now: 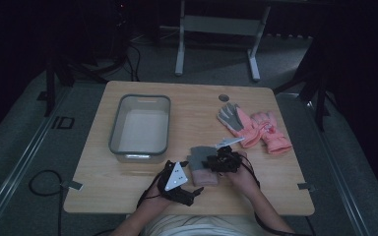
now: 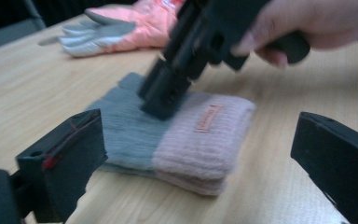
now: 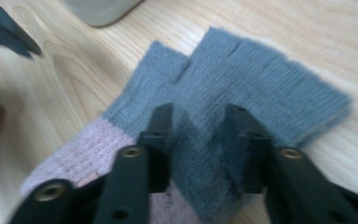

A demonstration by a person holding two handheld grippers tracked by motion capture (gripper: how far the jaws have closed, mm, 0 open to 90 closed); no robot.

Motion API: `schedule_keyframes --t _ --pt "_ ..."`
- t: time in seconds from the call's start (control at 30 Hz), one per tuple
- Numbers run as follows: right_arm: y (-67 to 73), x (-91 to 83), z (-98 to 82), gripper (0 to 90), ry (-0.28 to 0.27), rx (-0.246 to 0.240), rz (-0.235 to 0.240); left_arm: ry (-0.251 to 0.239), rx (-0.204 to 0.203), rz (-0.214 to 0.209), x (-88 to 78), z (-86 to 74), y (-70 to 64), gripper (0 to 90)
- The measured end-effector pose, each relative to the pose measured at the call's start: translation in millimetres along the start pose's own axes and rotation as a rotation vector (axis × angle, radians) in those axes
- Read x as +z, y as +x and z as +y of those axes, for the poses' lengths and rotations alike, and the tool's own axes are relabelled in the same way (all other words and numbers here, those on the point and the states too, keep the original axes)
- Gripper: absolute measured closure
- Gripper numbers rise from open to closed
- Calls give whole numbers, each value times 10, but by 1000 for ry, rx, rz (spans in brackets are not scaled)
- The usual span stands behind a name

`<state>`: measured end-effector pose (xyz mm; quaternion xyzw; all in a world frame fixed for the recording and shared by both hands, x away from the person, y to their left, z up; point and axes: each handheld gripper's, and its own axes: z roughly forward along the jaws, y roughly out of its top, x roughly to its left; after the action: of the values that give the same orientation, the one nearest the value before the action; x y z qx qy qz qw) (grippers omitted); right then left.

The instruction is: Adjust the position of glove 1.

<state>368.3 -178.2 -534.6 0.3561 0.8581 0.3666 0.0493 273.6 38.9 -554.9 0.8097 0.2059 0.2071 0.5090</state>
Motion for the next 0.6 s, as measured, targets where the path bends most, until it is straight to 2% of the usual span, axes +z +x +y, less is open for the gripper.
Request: schedule_keyframes --t 0.07,0.17,0.2,0.23,0.3,0.33,0.43,0.47,0.5,0.53,0.6 --pt "-13 -101 24 588 -26 -7 -8 19 11 5 34 31 -20 32" --pt "-85 -255 64 566 -62 -4 -34 78 36 12 75 95 -23 35" --pt "-115 -298 78 566 -71 4 -38 98 55 3 91 117 -20 44" --pt "-149 -337 97 563 -81 9 -45 102 63 -43 100 128 -2 50" --pt "-189 -368 125 564 -85 9 -64 117 75 -77 150 152 6 50" --pt "-210 -374 141 564 -85 14 -69 122 84 -111 173 156 12 66" --pt "-259 -350 173 562 -83 39 -77 138 132 -144 256 146 17 119" --pt "-275 -327 180 559 -84 53 -82 146 154 -141 285 141 18 130" --pt "-294 -302 182 557 -81 71 -85 151 165 -156 316 136 26 141" --pt "-310 -270 183 545 -76 82 -82 157 163 -165 347 133 32 142" --pt "-321 -199 179 523 -70 86 -88 161 205 -150 397 121 32 146"
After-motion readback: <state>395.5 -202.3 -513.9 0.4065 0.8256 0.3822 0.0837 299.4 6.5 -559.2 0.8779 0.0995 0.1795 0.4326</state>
